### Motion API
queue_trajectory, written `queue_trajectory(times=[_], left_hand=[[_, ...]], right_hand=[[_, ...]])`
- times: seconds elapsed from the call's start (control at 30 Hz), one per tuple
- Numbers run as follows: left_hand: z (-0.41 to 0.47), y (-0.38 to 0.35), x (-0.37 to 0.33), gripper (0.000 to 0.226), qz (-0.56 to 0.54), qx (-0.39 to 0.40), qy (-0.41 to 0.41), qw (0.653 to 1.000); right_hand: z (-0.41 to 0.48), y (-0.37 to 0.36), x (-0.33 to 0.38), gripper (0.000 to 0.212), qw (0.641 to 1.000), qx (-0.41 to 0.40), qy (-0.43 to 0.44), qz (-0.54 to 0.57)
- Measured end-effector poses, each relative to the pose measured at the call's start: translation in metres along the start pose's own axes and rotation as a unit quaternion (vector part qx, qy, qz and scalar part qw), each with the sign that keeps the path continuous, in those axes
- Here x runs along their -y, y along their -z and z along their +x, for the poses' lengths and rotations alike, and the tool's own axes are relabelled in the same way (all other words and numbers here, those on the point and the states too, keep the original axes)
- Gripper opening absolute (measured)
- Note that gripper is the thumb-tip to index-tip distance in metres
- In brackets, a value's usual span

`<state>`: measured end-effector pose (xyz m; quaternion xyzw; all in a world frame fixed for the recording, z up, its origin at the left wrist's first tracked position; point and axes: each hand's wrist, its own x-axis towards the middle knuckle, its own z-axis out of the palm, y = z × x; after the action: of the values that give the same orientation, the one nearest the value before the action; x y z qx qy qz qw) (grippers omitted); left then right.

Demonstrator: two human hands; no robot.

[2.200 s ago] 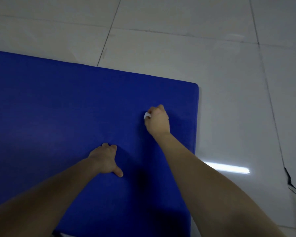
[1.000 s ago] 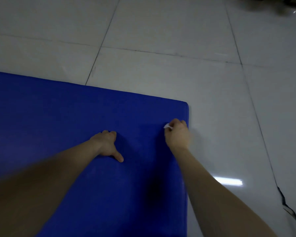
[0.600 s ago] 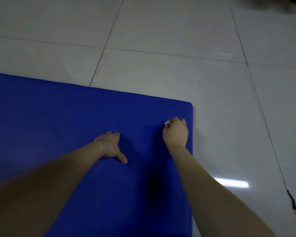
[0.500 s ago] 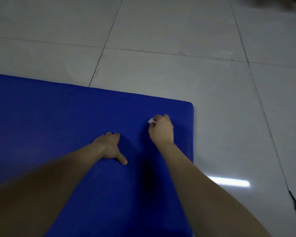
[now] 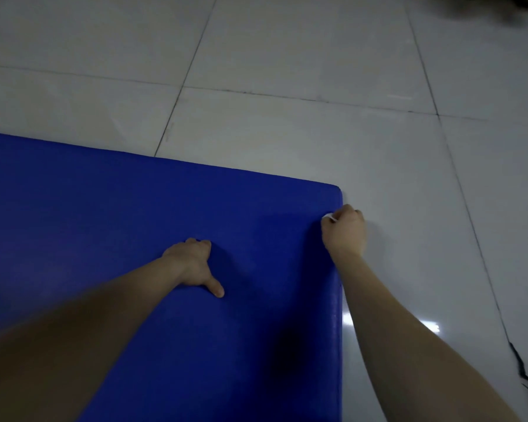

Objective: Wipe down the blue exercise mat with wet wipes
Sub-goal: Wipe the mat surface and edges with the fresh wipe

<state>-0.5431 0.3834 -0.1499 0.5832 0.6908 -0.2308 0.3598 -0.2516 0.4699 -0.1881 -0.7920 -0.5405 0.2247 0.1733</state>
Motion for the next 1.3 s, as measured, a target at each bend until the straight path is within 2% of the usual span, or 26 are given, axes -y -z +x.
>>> queue_trajectory(times=[0.13,0.23,0.37,0.47,0.53,0.7,0.8,0.93,1.03,1.2,1.3], left_hand=[[-0.002,-0.001,0.0,0.099,-0.001,-0.01,0.0,1.0],[-0.001,-0.001,-0.001,0.094,-0.001,-0.009,0.0,1.0],[0.001,-0.003,0.001,0.096,-0.01,-0.011,0.001,1.0],[0.001,-0.002,0.002,0.102,-0.008,-0.009,0.001,1.0],[0.001,-0.002,0.002,0.1,-0.009,-0.011,-0.001,1.0],[-0.001,-0.001,0.001,0.09,-0.004,-0.005,-0.003,1.0],[-0.002,0.0,0.001,0.089,-0.005,-0.006,-0.003,1.0],[-0.003,-0.001,0.001,0.095,-0.009,-0.004,-0.001,1.0],[-0.003,-0.001,0.001,0.093,-0.006,-0.008,-0.001,1.0],[0.0,-0.004,0.003,0.088,-0.005,-0.013,-0.007,1.0],[0.001,-0.004,0.005,0.084,-0.007,-0.014,-0.013,1.0]], right_hand=[[-0.005,-0.013,0.01,0.014,1.0,-0.016,-0.008,-0.003],[-0.012,-0.027,0.038,0.016,0.999,-0.013,0.035,-0.019],[-0.027,-0.054,0.086,0.017,0.984,0.093,0.152,0.002],[-0.026,-0.06,0.098,0.015,0.973,0.136,0.187,0.001],[-0.015,-0.052,0.088,0.014,0.979,0.119,0.166,0.003],[0.019,-0.01,0.024,0.02,0.998,0.027,0.05,-0.011],[0.032,0.004,-0.003,0.022,1.0,0.013,-0.009,0.012],[0.031,-0.006,0.011,0.019,1.0,0.007,-0.023,0.01],[0.025,-0.022,0.042,0.017,1.0,0.019,0.019,-0.007],[0.001,-0.057,0.107,0.022,0.981,0.113,0.153,-0.02],[-0.004,-0.066,0.113,0.022,0.973,0.126,0.193,-0.028]])
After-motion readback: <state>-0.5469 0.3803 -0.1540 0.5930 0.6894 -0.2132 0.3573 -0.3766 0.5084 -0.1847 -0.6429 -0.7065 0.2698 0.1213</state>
